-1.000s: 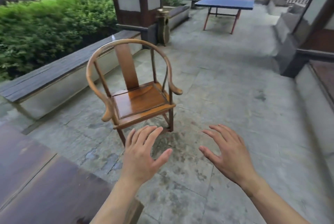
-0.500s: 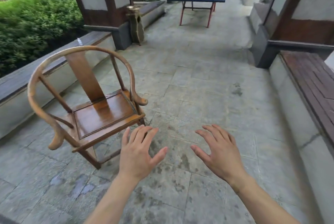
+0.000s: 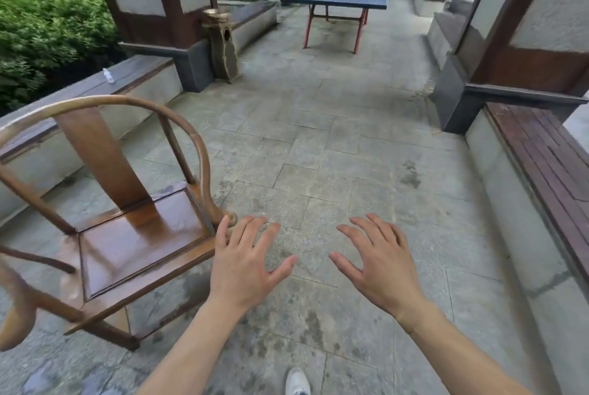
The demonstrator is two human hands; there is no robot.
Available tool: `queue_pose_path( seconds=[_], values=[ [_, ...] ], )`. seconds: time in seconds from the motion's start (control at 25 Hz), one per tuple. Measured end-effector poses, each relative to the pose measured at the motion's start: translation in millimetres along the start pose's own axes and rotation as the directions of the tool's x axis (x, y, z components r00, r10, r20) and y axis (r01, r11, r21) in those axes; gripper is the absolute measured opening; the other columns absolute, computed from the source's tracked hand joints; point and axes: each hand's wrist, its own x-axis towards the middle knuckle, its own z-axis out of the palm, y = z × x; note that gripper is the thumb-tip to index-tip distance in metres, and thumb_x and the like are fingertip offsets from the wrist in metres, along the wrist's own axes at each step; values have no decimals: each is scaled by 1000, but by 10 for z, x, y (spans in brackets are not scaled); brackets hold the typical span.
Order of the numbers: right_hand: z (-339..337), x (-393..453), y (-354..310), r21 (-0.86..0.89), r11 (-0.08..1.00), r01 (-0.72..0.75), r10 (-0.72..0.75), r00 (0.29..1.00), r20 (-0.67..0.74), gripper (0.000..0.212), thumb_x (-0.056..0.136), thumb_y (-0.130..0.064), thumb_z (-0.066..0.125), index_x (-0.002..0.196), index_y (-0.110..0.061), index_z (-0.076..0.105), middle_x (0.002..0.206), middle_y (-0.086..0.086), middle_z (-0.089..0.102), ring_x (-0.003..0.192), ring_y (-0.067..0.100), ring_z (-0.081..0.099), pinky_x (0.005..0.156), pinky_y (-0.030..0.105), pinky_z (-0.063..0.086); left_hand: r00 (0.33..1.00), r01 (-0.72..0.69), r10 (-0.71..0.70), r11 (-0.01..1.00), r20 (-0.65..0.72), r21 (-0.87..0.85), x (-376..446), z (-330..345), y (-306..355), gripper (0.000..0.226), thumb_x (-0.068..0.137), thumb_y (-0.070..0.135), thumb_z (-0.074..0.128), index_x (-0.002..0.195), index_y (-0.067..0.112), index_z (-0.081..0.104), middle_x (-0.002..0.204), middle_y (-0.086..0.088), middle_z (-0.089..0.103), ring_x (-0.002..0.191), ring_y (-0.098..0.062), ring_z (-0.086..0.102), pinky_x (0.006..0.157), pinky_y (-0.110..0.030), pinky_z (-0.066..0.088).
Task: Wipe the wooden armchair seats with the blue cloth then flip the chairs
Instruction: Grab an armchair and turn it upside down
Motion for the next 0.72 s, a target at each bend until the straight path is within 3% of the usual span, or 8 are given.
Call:
queue_pose_path(
  seconds=[0.56, 0.72],
  values=[
    [831, 2475, 649, -46, 997, 61, -59, 997, 43, 59, 93, -71, 32, 125, -33, 63, 134, -3, 62, 138, 27, 48, 111, 53, 35, 999, 47, -48, 998, 19, 38, 1943, 1342, -909, 59, 91, 69, 42, 120, 23, 66, 122, -1, 66, 121, -26, 60, 113, -58, 30],
    [1209, 3282, 969, -5, 994, 106, -106, 994, 11, 65, 95, -73, 23, 125, -33, 63, 135, -3, 61, 140, 27, 44, 113, 51, 28, 998, 68, -68, 994, 1, 81, 2591, 1788, -1101, 58, 90, 68, 44, 120, 23, 66, 122, -1, 66, 121, -26, 60, 112, -59, 32]
  ],
)
